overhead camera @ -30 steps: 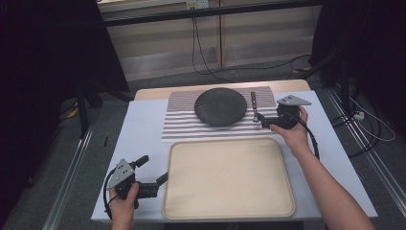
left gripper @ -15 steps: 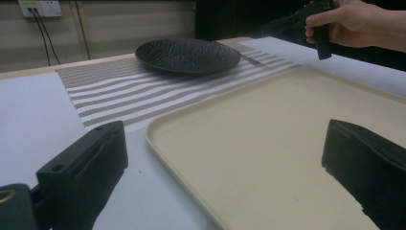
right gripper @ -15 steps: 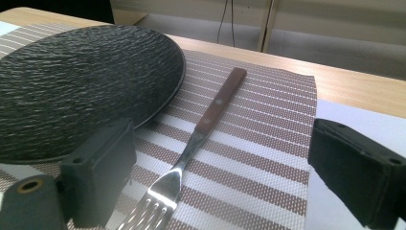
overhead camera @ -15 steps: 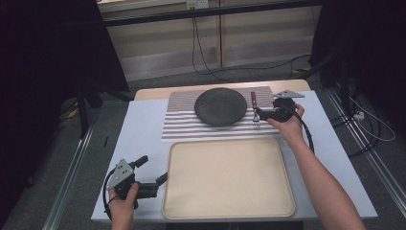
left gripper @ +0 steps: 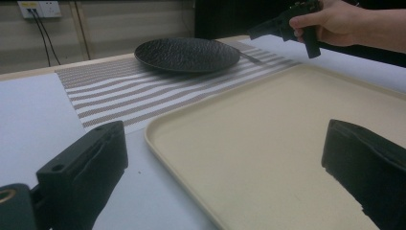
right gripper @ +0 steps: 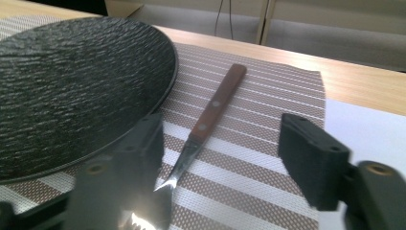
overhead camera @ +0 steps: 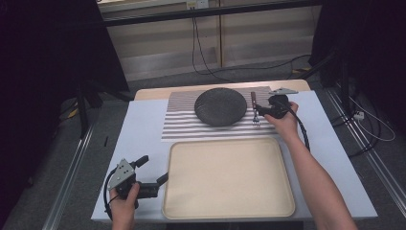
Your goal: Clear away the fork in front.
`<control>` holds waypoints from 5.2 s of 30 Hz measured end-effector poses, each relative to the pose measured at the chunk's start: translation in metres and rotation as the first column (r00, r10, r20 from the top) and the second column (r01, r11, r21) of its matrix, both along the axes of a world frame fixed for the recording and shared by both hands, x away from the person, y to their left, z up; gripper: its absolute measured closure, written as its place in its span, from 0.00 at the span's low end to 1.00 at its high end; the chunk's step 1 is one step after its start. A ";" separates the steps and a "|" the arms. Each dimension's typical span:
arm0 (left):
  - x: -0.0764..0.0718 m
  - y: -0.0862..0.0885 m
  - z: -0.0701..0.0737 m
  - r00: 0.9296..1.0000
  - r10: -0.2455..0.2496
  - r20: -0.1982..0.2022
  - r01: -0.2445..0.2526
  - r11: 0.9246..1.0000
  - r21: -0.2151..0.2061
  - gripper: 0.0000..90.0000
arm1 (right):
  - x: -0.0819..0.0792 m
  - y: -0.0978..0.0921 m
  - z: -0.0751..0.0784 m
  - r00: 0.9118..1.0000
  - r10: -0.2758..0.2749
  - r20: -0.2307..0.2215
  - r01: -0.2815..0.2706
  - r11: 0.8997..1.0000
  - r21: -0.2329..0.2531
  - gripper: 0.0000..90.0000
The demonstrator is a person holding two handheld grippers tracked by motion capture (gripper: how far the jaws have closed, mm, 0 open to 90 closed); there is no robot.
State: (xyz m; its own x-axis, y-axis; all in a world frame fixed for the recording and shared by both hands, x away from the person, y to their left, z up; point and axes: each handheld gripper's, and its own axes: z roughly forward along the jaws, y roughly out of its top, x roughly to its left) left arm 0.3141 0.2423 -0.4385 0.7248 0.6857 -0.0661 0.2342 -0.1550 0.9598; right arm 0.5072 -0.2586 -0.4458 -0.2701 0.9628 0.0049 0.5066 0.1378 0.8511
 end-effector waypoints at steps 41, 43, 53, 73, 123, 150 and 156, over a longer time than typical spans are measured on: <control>0.002 -0.001 -0.002 1.000 -0.003 -0.001 0.003 1.000 0.015 0.03 | 0.019 -0.002 -0.012 0.979 0.033 -0.203 -0.043 0.998 -0.041 0.87; 0.002 -0.001 -0.001 1.000 -0.001 0.000 0.001 1.000 0.014 0.03 | 0.015 -0.005 -0.012 0.978 0.037 -0.204 -0.044 0.999 -0.032 0.87; 0.003 -0.005 0.000 1.000 -0.012 0.008 0.012 1.000 0.020 0.03 | -0.029 -0.026 -0.012 0.968 0.070 -0.240 -0.074 0.997 -0.005 0.87; 0.004 -0.008 0.001 1.000 -0.011 0.012 0.011 1.000 0.020 0.03 | -0.062 -0.025 -0.008 0.956 0.054 -0.289 -0.083 0.993 -0.090 0.69; 0.005 -0.010 0.003 1.000 -0.008 0.012 0.008 1.000 0.009 0.03 | -0.086 -0.048 0.030 0.982 0.114 -0.148 -0.095 0.987 0.130 0.87; 0.018 -0.084 0.050 0.996 -0.092 -0.007 0.092 0.995 -0.045 0.02 | -0.176 0.044 0.041 0.920 0.368 0.138 -0.391 0.888 0.241 0.87; 0.024 -0.103 0.053 0.996 -0.082 -0.018 0.081 0.995 -0.058 0.02 | -0.177 0.059 0.040 0.905 0.393 0.164 -0.424 0.867 0.263 0.87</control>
State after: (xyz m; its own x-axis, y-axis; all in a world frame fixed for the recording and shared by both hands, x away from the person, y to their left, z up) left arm 0.3385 0.1388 -0.3857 0.7760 0.6193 -0.1193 0.2428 -0.1189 0.9628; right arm 0.3298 -0.1992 -0.4054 -0.6531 0.7266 0.2133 0.3665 0.0569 0.9287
